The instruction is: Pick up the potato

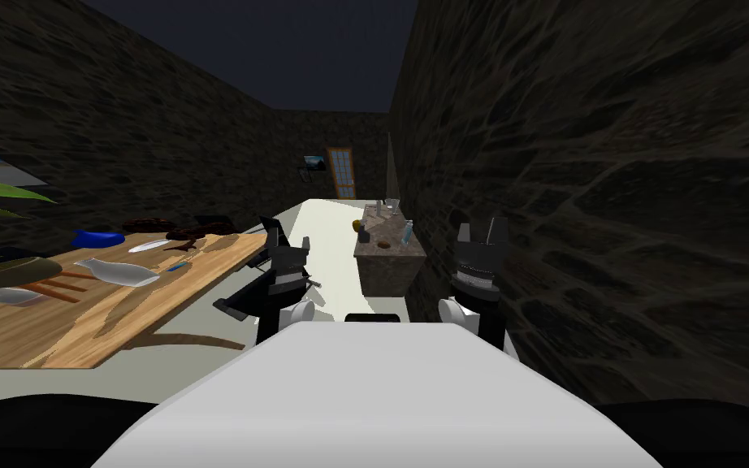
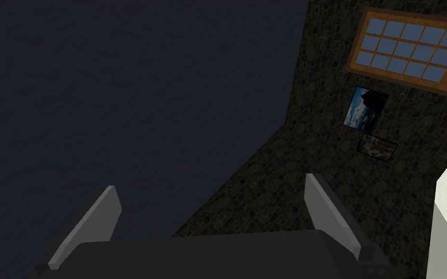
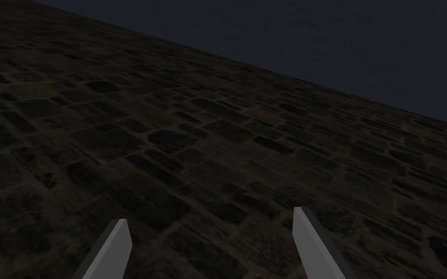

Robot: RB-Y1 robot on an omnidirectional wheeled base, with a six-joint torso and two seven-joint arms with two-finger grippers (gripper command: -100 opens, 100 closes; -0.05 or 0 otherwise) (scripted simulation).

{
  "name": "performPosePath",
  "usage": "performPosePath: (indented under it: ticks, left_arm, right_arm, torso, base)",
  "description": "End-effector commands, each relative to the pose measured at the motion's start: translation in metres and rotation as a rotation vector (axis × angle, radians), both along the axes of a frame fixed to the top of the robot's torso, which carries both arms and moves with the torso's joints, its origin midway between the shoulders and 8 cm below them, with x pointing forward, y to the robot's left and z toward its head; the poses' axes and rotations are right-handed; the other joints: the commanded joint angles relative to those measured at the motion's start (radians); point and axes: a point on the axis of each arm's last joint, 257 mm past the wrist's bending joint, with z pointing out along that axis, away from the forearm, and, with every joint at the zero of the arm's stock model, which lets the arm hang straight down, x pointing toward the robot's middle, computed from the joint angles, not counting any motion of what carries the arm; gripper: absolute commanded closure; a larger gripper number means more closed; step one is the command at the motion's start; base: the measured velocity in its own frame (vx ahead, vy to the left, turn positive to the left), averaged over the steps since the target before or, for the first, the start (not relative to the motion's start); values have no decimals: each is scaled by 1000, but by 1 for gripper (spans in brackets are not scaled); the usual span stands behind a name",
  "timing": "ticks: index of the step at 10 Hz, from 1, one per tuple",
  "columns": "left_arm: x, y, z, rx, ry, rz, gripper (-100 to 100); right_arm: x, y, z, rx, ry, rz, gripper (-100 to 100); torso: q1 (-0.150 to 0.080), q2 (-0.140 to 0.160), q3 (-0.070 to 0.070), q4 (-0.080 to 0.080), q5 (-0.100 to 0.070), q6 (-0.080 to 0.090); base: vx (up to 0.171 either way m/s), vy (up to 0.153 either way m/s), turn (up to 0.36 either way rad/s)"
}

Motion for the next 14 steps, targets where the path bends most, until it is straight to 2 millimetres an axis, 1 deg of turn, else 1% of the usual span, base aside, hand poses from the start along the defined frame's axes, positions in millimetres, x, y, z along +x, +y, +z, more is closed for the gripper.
performPosePath:
  ticks: [1,3,6,7,8,9,10,11,12,13,14]
  left_arm:
    - [0,0,0,0,0,0,0]
    - [0,0,0,0,0,0,0]
    - [0,0,0,0,0,0,0]
    - [0,0,0,0,0,0,0]
    - [0,0,0,0,0,0,0]
    - [0,0,0,0,0,0,0]
    - [0,0,0,0,0,0,0]
    - [0,0,0,0,0,0,0]
    - [0,0,0,0,0,0,0]
    - [0,0,0,0,0,0,0]
    - [0,0,0,0,0,0,0]
  right_arm:
    - [3,5,-3,-38,15,3,-100]
    - [10,13,-10,-114,46,3,-100]
    - [25,25,-29,-270,114,-15,-100]
    - [25,27,-30,-283,115,-9,-100]
    - [30,31,-39,-348,141,-17,-100]
    - [36,33,-49,-410,169,-30,-100]
    - [36,35,-50,-425,170,-23,-100]
    - [43,36,-62,-494,198,-36,-100]
    - [43,37,-62,-504,199,-33,-100]
    - [49,39,-75,-580,229,-46,-100]
    - [49,39,-76,-587,229,-43,-100]
  torso:
    - [0,0,0,0,0,0]
    - [1,2,1,0,0,0]
    - [3,5,3,1,1,0]
    - [4,6,3,1,1,0]
    - [3,5,3,1,1,0]
    - [2,4,2,1,1,0]
    - [3,5,3,1,1,0]
    - [2,4,2,1,1,0]
    - [3,3,2,1,1,0]
    - [3,3,2,1,1,0]
    - [3,3,2,1,1,0]
  base:
    - [-18,14,49]
    - [-43,28,81]
    - [-80,54,115]
    - [-60,44,31]
    - [-57,39,76]
    - [-77,58,171]
    - [-47,45,62]
    - [-42,59,97]
    - [-38,49,57]
    - [-45,61,131]
    - [-42,40,51]
